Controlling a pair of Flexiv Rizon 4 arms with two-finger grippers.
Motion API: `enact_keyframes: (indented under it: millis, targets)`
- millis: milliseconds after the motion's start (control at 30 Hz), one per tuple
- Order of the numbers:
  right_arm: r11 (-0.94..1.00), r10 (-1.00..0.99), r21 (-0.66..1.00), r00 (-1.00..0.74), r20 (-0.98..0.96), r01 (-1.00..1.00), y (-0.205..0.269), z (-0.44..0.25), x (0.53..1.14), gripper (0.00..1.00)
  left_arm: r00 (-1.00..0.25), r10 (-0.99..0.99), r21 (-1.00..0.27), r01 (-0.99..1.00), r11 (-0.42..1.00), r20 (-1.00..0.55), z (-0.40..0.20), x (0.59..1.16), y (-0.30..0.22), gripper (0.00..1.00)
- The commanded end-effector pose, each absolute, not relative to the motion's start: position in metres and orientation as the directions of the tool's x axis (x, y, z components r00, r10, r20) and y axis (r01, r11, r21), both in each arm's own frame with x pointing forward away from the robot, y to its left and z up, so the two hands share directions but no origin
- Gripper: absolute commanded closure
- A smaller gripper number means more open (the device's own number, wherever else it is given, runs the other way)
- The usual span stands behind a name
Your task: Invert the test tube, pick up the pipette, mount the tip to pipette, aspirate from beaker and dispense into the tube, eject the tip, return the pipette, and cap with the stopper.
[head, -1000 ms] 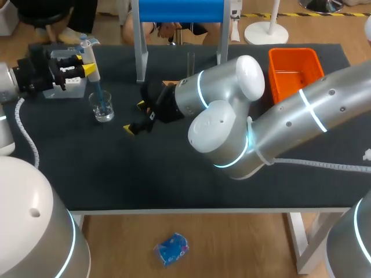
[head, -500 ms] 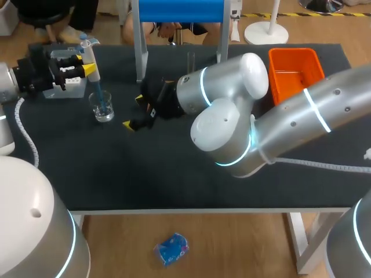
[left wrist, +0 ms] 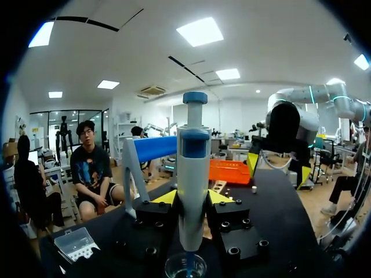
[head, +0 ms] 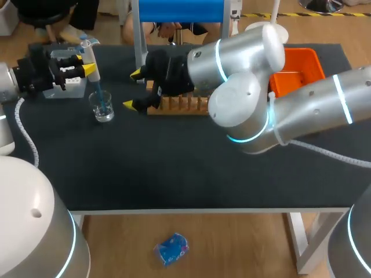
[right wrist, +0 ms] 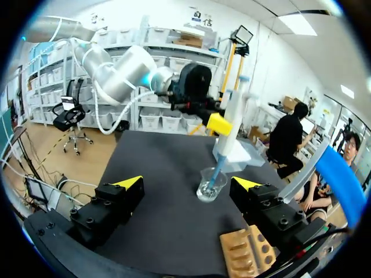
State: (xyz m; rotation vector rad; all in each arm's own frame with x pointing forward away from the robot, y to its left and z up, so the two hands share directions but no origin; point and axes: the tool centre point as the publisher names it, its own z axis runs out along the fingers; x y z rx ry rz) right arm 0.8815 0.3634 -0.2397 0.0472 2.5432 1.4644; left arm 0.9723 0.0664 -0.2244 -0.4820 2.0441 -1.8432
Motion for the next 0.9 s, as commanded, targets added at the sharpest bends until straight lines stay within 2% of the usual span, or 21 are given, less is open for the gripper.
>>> enact_keyframes:
  millis: [33,267,567,900]
  targets:
    - [0.596,-0.022,0.800,-0.997,-0.076,-0.074,0.324,-0.197,0.883,0.00,-0.883,-0.469,-0.995,-0.019,0.097,-0.029,-0.225,0.972,0.066,1.00]
    - [0.577,-0.081,0.809,-0.994,-0.074,-0.107,0.320,-0.162,0.904,0.00,-0.883,-0.469,-0.995,-0.019,0.097,-0.029,-0.225,0.972,0.066,1.00]
    - [0.560,-0.159,0.815,-0.984,-0.074,-0.152,0.338,-0.123,0.928,0.00,-0.883,-0.469,-0.995,-0.019,0.097,-0.029,-0.225,0.972,0.066,1.00]
    - [0.560,-0.159,0.815,-0.984,-0.074,-0.152,0.338,-0.123,0.928,0.00,-0.883,-0.469,-0.995,-0.019,0.097,-0.029,-0.225,0.972,0.066,1.00]
